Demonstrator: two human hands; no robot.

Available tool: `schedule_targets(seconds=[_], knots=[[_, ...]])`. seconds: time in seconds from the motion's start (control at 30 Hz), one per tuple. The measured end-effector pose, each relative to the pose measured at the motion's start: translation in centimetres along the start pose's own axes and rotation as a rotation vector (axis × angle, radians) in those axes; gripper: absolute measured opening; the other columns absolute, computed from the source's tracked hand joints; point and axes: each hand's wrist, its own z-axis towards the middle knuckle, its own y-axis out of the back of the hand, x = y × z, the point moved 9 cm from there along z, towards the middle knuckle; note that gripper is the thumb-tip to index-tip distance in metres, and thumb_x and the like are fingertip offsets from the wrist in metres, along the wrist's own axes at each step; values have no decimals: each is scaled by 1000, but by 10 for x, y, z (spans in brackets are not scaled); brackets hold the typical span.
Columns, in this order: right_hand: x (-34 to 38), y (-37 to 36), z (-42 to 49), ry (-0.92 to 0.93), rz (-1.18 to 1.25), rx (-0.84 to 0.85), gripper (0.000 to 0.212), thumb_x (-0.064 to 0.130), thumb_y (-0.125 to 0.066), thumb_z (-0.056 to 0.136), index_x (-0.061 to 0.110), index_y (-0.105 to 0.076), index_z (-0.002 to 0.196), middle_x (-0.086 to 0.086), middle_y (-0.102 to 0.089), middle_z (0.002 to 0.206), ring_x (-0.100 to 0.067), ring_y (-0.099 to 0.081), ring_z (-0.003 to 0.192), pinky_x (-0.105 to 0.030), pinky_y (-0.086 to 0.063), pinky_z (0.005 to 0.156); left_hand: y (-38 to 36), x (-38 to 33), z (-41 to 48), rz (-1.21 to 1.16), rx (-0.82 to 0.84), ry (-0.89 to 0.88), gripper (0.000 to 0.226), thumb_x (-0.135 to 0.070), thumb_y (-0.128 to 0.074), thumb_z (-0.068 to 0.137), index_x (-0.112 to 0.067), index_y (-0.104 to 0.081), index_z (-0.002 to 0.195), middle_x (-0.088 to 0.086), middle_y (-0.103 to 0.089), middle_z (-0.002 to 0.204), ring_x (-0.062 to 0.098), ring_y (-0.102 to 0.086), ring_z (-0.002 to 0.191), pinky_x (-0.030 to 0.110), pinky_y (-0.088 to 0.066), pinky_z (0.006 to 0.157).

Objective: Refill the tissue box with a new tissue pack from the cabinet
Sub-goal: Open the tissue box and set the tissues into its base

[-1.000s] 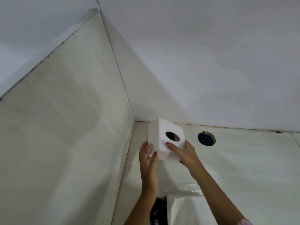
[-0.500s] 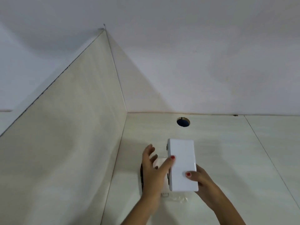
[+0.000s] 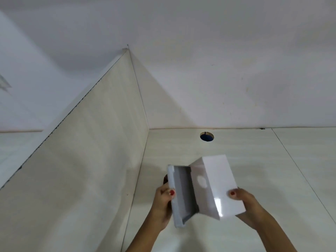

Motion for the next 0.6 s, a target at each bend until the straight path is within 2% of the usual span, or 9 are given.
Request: schedule_targets(seconds=[0.13,0.2,0.23,0.3,0.33,0.4,0.47,0.53,0.6], knots=[[1,12,0,17,236,60,83,35,-88,15,4,-68,90,-13,-74,80,-27,-70,74,-32,-57,59,0,7,-4,-227,11,51,87,-42,-87,11,-8,-64,88,13,-68,72,27,-63,68,31,-55,49],[-4,23,1,32,401,82,71,31,-79,48,0,-60,109,-23,-66,106,-36,-63,100,-46,-52,80,9,10,0,-345,6,61,69,-41,-85,18,-10,-70,79,12,-69,71,27,-64,66,31,-55,53],[-10,37,1,47,476,-3,61,31,-60,69,2,-48,122,-27,-55,123,-40,-49,118,-55,-39,96,16,14,3,-404,-6,74,63,-40,-84,22,-11,-72,77,11,-71,73,26,-66,65,32,-55,55],[-33,84,-4,26,544,-180,58,33,-24,83,8,-27,135,-30,-31,142,-44,-12,136,-64,1,110,31,23,8,-484,-35,113,60,-37,-84,25,-12,-73,78,12,-72,76,28,-68,65,35,-55,59],[-43,86,-1,4,593,-89,62,37,-17,84,7,-22,138,-29,-25,146,-43,0,138,-66,14,108,37,28,11,-506,-45,130,61,-35,-85,25,-12,-73,80,14,-72,77,30,-68,65,37,-56,60],[-52,83,1,14,628,38,72,52,-14,87,4,-15,142,-28,-19,150,-43,8,138,-68,23,102,50,37,20,-507,-73,150,64,-36,-86,25,-11,-73,83,16,-73,81,33,-69,68,41,-56,62],[-67,106,8,56,613,63,80,60,-15,88,1,-8,142,-29,-11,151,-46,7,139,-69,21,102,61,39,30,-456,-111,156,65,-39,-86,32,-12,-72,90,16,-74,84,34,-70,71,45,-57,63],[-77,143,10,62,525,-100,75,54,-22,90,0,-12,141,-30,-5,150,-47,0,138,-69,13,106,73,38,40,-355,-176,158,68,-36,-85,38,-12,-66,99,15,-74,81,32,-69,71,45,-58,60],[-78,168,8,-30,446,-238,70,43,-56,79,1,-42,132,-32,-27,143,-48,-35,129,-70,-22,103,94,43,49,-250,-290,203,67,-33,-82,51,-11,-59,110,13,-75,77,30,-70,70,41,-59,56]])
